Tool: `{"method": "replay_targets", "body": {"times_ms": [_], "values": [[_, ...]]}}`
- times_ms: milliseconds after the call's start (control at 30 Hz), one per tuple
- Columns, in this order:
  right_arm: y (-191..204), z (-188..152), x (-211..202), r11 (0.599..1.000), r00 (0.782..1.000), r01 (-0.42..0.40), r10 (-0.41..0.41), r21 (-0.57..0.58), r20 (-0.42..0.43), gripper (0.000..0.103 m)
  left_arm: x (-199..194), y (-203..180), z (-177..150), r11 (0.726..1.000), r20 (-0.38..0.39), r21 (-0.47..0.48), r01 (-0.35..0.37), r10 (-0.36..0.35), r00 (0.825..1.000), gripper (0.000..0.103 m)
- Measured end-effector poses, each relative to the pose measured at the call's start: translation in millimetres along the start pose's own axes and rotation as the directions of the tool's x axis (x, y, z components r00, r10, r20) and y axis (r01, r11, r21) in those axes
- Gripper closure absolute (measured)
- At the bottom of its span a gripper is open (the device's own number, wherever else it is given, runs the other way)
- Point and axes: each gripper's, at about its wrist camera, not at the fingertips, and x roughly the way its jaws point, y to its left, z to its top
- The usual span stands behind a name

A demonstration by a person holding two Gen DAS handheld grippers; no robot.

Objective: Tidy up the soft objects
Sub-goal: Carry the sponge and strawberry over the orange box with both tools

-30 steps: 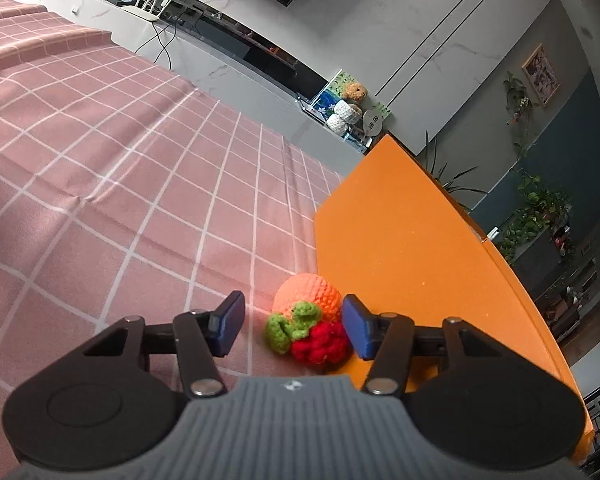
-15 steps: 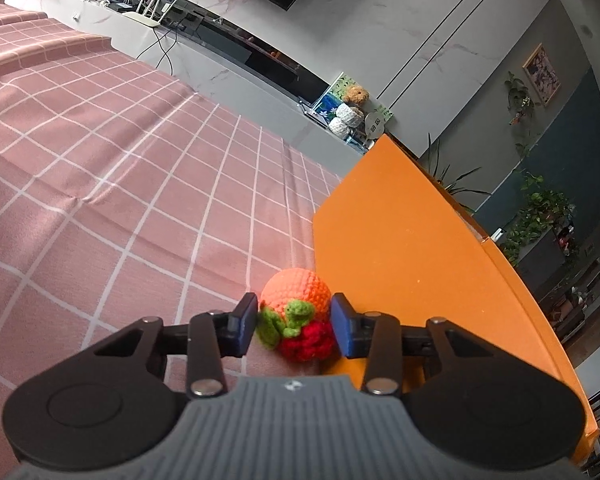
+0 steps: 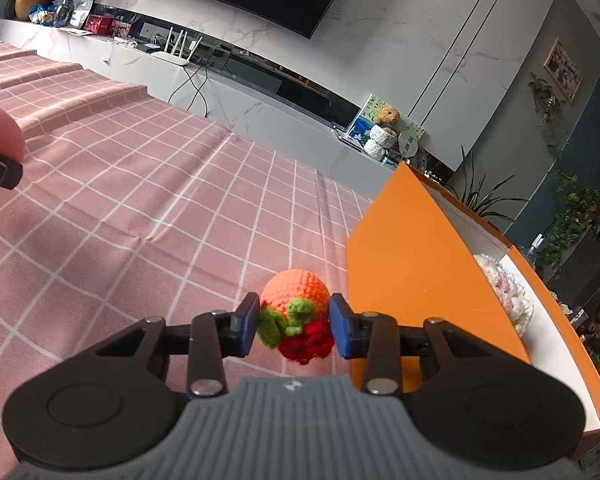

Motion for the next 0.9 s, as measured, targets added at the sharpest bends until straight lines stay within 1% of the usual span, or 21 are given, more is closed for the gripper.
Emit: {"method": "replay_targets", "body": {"times_ms": [233, 433, 500, 567, 633, 767, 833, 900], "values": [[-12.1, 9.3, -32.8, 0.999, 0.998, -0.029, 0.028, 0.030, 0.058, 0.066, -27.2, -8.2, 2.4, 0.999, 0.045, 0.024, 0.022, -0.023, 0.999, 0.051], [-28.8, 18.0, -68.9, 0.997, 0.991, -0.048, 0.040, 0.061, 0.126, 0.066, -60.5, -15.3, 8.7, 0.998, 0.107, 0.044, 0.039, -0.043, 0.993, 0.051], [-38.7, 19.3, -80.7, 0.995, 0.989, -0.058, 0.046, 0.079, 0.141, 0.066, -71.2, -17.4, 11.7, 0.998, 0.120, 0.027, 0.059, -0.062, 0.991, 0.051], [-52.2, 19.0, -93.9, 0.992, 0.986, -0.067, 0.050, 0.105, 0.156, 0.066, -81.5, -21.7, 14.0, 0.996, 0.125, 0.013, 0.093, -0.094, 0.988, 0.051], [-68.6, 18.6, -104.3, 0.987, 0.985, -0.083, 0.060, 0.137, 0.161, 0.066, -90.7, -29.6, 18.2, 0.992, 0.136, 0.020, 0.124, -0.126, 0.983, 0.051], [-111.4, 15.2, -117.4, 0.971, 0.986, -0.118, 0.089, 0.209, 0.143, 0.066, -107.7, -54.3, 33.5, 0.976, 0.160, 0.057, 0.208, -0.215, 0.964, 0.051], [-136.9, 12.4, -119.6, 0.961, 0.987, -0.134, 0.107, 0.241, 0.120, 0.066, -115.8, -72.1, 42.0, 0.961, 0.167, 0.095, 0.260, -0.273, 0.947, 0.051], [-160.4, 9.3, -118.8, 0.953, 0.988, -0.143, 0.122, 0.266, 0.093, 0.066, -122.0, -93.8, 50.3, 0.940, 0.165, 0.144, 0.311, -0.332, 0.929, 0.051]]}}
